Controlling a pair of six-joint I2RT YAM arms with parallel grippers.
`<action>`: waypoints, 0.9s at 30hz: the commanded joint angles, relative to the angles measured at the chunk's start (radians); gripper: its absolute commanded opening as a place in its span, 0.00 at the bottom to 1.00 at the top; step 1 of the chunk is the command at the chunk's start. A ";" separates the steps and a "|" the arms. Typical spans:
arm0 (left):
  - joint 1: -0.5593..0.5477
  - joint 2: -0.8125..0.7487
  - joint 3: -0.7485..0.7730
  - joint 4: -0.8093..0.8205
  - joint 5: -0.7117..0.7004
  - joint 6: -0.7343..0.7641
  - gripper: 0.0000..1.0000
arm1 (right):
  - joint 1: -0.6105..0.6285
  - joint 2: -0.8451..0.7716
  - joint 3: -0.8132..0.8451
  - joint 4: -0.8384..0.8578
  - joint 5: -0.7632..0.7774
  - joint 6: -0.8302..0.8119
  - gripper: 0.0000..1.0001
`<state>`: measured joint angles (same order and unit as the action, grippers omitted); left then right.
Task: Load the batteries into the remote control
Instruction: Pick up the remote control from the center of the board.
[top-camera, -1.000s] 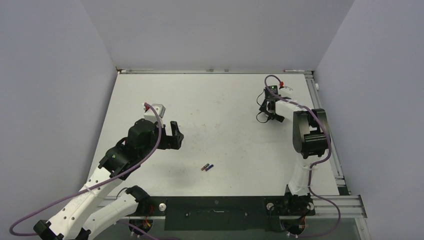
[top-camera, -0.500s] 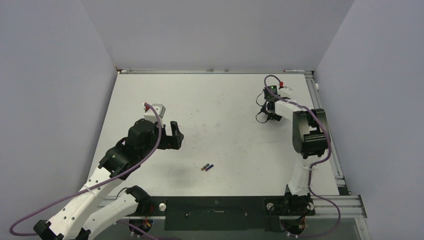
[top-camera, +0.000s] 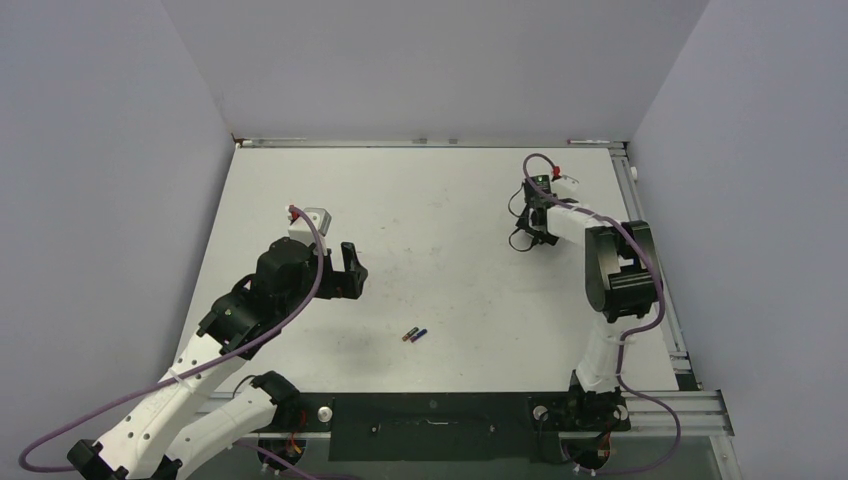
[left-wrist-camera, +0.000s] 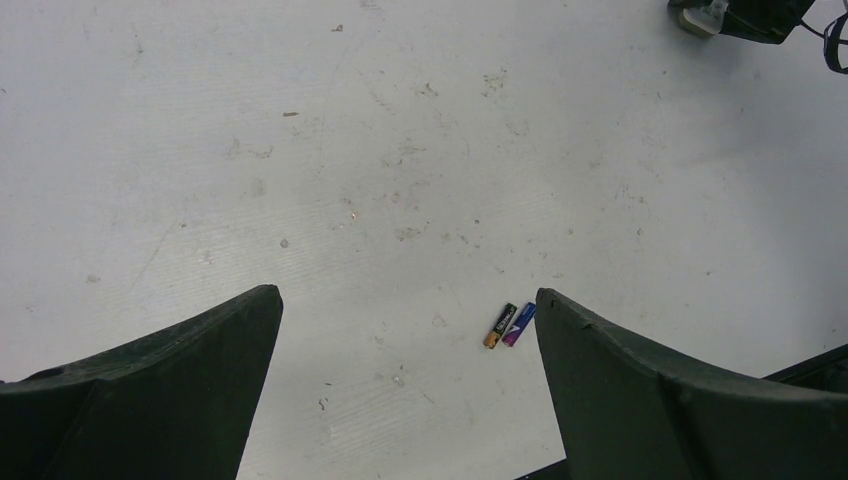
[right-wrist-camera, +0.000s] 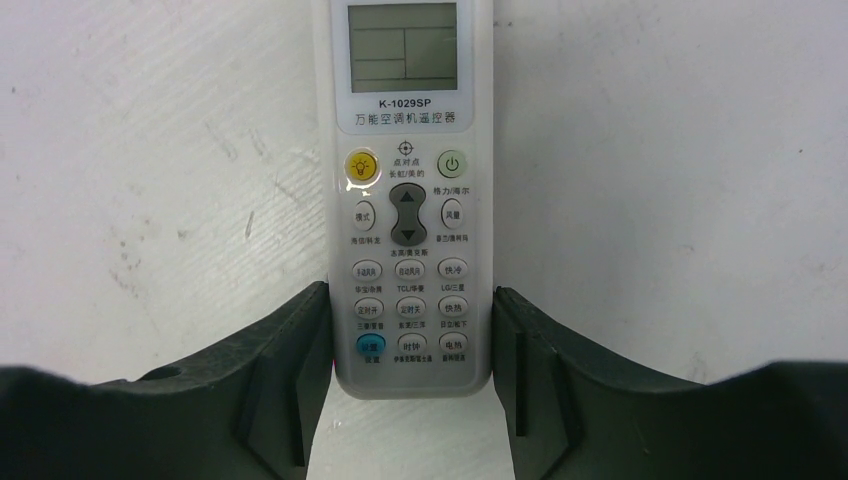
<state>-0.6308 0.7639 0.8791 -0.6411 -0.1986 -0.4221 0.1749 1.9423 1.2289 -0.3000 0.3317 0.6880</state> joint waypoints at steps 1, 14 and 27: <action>0.008 -0.001 0.001 0.016 0.021 0.009 0.96 | 0.034 -0.105 -0.031 0.001 -0.026 -0.033 0.09; 0.013 0.000 0.000 0.021 0.037 0.009 0.96 | 0.134 -0.225 -0.075 -0.022 -0.147 -0.186 0.08; 0.017 0.008 -0.002 0.025 0.065 0.009 0.96 | 0.307 -0.416 -0.162 0.003 -0.235 -0.409 0.09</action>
<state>-0.6216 0.7715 0.8738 -0.6403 -0.1528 -0.4225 0.4187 1.6188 1.0878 -0.3336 0.1150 0.3767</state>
